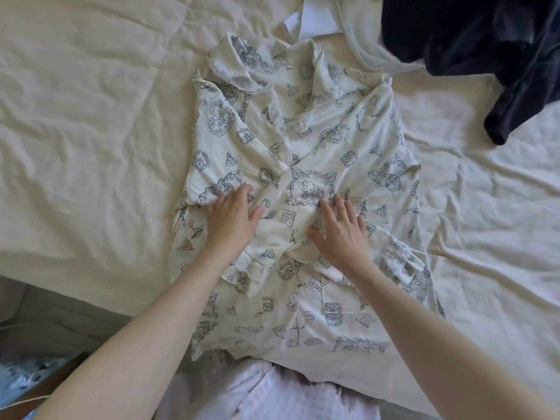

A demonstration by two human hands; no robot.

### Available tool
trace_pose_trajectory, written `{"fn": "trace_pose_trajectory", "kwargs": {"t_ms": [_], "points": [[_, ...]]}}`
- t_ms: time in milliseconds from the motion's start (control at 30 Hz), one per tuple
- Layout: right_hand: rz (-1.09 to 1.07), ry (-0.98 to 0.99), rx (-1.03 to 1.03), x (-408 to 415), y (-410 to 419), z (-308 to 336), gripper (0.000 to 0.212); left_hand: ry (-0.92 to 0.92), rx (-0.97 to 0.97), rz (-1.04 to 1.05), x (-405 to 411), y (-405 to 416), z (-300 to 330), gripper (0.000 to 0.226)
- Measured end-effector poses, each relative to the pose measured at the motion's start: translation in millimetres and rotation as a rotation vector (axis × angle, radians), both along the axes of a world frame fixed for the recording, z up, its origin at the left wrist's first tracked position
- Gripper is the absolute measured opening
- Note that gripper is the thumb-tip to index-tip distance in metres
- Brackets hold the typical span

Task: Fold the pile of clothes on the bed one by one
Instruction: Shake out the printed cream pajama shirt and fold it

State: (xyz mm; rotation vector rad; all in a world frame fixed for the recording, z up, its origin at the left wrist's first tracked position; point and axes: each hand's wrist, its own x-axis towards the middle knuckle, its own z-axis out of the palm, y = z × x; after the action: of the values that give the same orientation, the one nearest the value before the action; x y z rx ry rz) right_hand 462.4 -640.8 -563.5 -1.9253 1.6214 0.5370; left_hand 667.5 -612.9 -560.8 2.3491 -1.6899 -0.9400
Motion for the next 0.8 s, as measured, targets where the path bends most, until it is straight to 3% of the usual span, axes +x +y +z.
{"fn": "trace_pose_trajectory", "kwargs": {"t_ms": [100, 167, 233, 400, 600, 733, 800], "points": [[-0.004, 0.01, 0.03, 1, -1, 1, 0.069, 0.033, 0.025, 0.067, -6, -10, -4, 0.021], [-0.015, 0.003, 0.006, 1, 3, 4, 0.068, 0.067, -0.071, 0.175, 0, -7, 3, 0.014], [-0.015, -0.026, -0.032, 0, 14, 7, 0.065, -0.023, -0.166, 0.183, 11, 3, 11, 0.011], [0.023, -0.098, 0.014, -11, 63, 10, 0.062, -0.14, -0.145, 0.327, 49, 56, 12, 0.047], [-0.093, -0.144, -0.131, -59, 94, 17, 0.045, 0.266, 0.053, 0.701, 61, 108, 1, 0.028], [-0.186, -0.071, -0.307, -105, 89, 25, 0.034, 0.36, 0.104, 0.797, 52, 134, -1, 0.023], [-0.288, 0.017, -0.301, -126, 87, 24, 0.035, 0.374, 0.169, 0.845, 47, 148, -2, 0.024]]}}
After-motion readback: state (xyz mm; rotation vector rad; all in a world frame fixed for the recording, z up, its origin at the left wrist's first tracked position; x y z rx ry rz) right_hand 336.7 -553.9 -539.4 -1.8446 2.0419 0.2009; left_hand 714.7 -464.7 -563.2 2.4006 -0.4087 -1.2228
